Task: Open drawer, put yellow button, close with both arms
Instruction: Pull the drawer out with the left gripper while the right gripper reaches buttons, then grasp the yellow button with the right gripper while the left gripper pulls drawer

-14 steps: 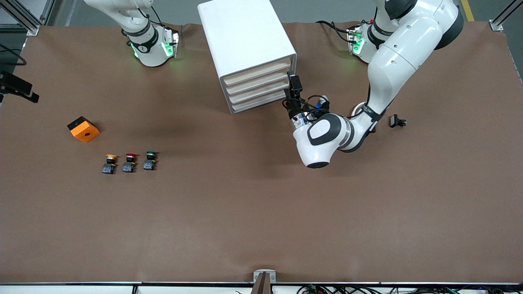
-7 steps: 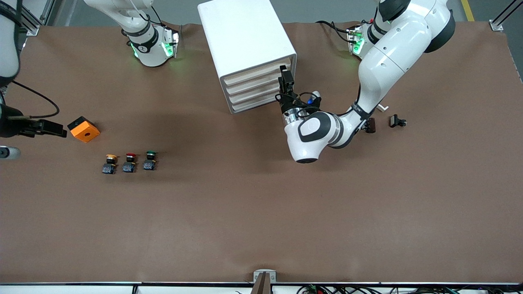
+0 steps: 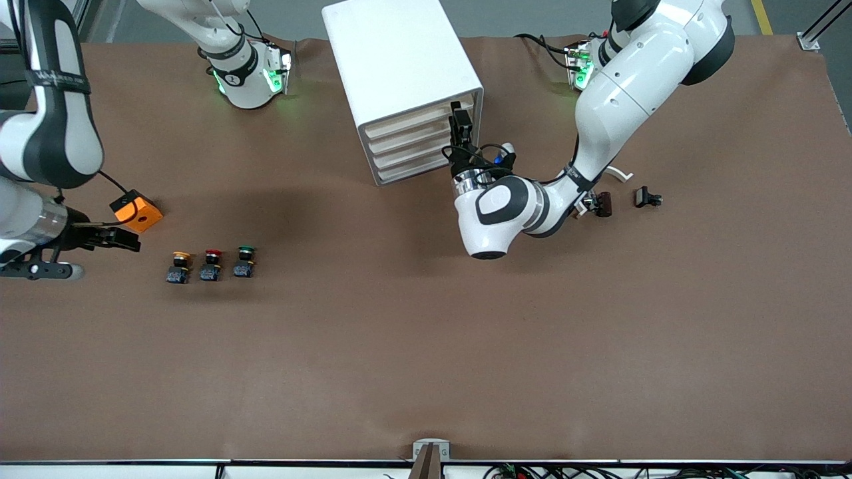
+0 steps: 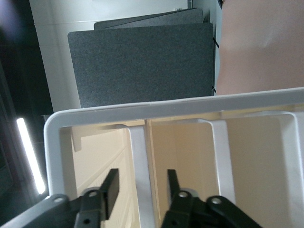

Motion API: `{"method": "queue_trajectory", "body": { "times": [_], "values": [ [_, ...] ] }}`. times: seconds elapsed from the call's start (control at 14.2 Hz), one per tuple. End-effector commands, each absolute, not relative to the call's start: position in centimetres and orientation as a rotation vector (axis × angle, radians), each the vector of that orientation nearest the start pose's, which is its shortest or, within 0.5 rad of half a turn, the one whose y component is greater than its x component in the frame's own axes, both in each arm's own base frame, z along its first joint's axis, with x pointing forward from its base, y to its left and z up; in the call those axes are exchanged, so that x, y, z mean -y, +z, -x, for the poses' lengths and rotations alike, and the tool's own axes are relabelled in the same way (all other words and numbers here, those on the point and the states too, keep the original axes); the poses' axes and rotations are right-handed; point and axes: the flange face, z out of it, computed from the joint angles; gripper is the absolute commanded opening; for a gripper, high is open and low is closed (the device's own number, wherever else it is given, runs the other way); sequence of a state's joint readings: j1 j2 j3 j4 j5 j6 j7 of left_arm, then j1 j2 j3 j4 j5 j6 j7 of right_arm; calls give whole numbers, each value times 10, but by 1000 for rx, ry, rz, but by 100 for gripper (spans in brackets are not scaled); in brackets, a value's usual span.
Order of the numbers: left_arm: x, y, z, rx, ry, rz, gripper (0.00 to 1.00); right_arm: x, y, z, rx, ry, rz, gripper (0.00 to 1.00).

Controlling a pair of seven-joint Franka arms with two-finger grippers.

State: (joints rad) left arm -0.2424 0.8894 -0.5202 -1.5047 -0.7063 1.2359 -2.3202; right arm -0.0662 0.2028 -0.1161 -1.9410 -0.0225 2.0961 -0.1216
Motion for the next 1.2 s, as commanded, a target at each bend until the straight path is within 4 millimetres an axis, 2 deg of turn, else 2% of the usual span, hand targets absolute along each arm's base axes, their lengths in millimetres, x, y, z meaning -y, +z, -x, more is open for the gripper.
{"method": "queue_trajectory", "body": {
  "times": [0.0, 0.07, 0.21, 0.35, 0.42, 0.56, 0.84, 1.13],
  "values": [
    [452, 229, -412, 1319, 1367, 1186, 27, 111, 343, -567, -114, 3, 3180, 100],
    [453, 229, -411, 1321, 1365, 1188, 24, 113, 326, -568, -121, -21, 3182, 100],
    [448, 225, -417, 1340, 1362, 1181, 22, 118, 300, -572, -136, -42, 3186, 100],
    [445, 222, -419, 1350, 1356, 1175, 13, 120, 272, -577, -156, -71, 3181, 100],
    [444, 222, -420, 1353, 1356, 1173, 12, 120, 259, -576, -181, -79, 3167, 100],
    [439, 218, -425, 1368, 1353, 1164, 11, 119, 241, -576, -205, -70, 3155, 100],
    [437, 218, -427, 1373, 1353, 1162, 11, 111, 221, -578, -211, -85, 3146, 100],
    [421, 209, -444, 1434, 1344, 1134, 14, 107, 191, -575, -252, -75, 3125, 100]
  ]
}}
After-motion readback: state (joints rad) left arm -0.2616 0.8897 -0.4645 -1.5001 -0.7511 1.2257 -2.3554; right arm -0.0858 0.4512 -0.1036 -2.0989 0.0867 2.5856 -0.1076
